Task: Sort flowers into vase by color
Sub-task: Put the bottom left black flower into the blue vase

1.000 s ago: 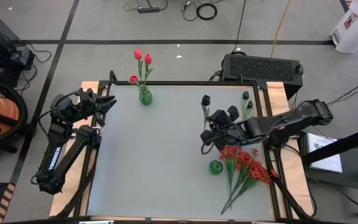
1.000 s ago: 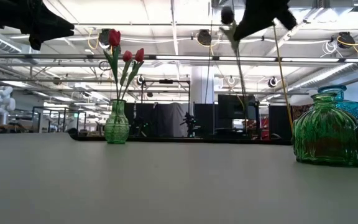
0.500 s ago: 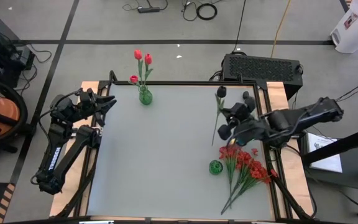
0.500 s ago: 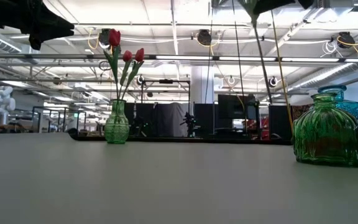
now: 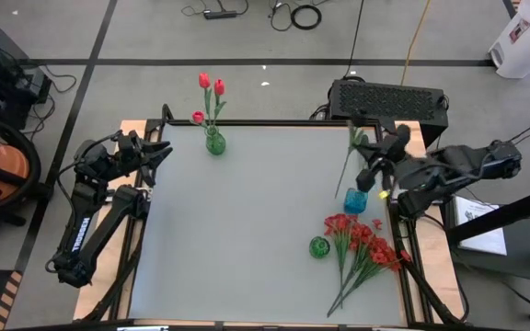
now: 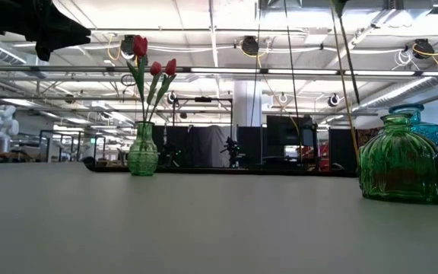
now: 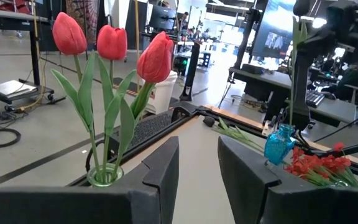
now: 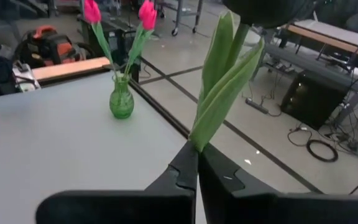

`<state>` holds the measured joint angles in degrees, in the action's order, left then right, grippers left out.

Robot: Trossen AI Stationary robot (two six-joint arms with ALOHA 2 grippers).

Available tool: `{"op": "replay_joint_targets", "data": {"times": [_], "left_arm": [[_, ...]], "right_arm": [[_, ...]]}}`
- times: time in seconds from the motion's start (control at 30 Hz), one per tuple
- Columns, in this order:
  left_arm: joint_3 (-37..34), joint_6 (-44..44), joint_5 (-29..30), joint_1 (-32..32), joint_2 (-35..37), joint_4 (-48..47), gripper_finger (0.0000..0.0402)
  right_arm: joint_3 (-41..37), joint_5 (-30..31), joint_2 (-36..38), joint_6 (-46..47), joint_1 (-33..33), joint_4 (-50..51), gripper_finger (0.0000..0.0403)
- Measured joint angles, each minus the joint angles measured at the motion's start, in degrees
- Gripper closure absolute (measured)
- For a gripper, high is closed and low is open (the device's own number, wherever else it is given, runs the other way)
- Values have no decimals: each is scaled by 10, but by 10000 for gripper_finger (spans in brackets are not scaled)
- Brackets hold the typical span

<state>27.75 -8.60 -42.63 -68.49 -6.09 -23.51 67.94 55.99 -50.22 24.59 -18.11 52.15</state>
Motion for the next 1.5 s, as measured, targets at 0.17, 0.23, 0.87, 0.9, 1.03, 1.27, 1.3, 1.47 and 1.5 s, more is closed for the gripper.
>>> {"op": "replay_joint_targets", "data": {"times": [0.17,0.23,0.87,0.9,1.03,1.27,1.3,1.47,1.5], "left_arm": [[0,0,0,0,0,0,283],[0,0,0,0,0,0,283],[0,0,0,0,0,0,283],[0,0,0,0,0,0,283],[0,0,0,0,0,0,283],[0,0,0,0,0,0,283],[0,0,0,0,0,0,283],[0,0,0,0,0,0,283],[0,0,0,0,0,0,283]], "right_arm": [[0,-1,51,-29,0,-6,403],[0,-5,73,-32,0,-6,403],[0,-136,165,-47,0,74,403],[0,-139,167,-53,0,76,403],[0,-128,172,-81,0,77,403],[-3,-92,176,-89,0,96,403],[-7,-91,176,-88,0,96,403],[-43,-90,176,-70,0,95,403],[-51,-88,176,-65,0,94,403]]}}
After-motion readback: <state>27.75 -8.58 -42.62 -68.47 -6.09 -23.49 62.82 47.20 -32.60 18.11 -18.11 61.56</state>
